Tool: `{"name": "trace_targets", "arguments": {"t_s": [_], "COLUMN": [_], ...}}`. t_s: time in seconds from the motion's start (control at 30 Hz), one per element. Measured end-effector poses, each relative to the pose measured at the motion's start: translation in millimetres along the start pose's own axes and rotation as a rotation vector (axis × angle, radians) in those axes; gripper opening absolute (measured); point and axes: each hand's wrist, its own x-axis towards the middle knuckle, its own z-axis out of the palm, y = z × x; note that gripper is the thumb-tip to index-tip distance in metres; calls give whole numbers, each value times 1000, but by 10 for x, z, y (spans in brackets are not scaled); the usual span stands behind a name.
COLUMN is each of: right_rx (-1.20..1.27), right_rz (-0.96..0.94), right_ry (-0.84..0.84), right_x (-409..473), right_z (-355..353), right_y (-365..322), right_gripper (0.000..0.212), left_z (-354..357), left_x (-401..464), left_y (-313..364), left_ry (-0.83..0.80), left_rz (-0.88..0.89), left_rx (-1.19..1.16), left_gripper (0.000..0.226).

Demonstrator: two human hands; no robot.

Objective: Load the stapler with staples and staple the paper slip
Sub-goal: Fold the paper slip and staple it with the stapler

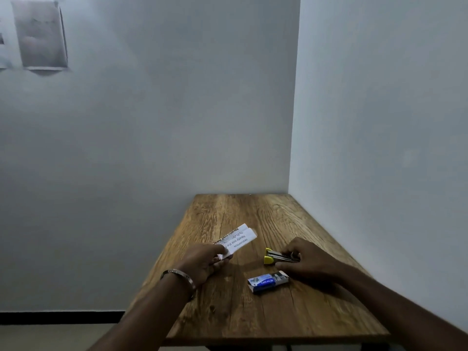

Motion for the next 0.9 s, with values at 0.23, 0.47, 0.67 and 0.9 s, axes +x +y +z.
{"name": "trace_targets", "arguments": {"t_s": [0.23,0.47,0.67,0.9], "right_rx": [-10,164,308,703], "right_rz": [8,-67,-121,25], "right_ry": [21,96,220,102], "right_x": [183,203,289,409], "right_z": [102,195,199,125], "right_y": [-97,-151,-309,-490], "right_gripper": [32,20,28,26], "left_z": [29,-43,-79,-96], "left_x": [-53,-19,-53,-61], "left_y": [3,29,76,150], "left_ry": [-23,-3,-13,-2], "left_rz": [-1,-1,-13,27], "left_rx": [-22,-40,-75,-119], "left_gripper": [20,22,15,27]}}
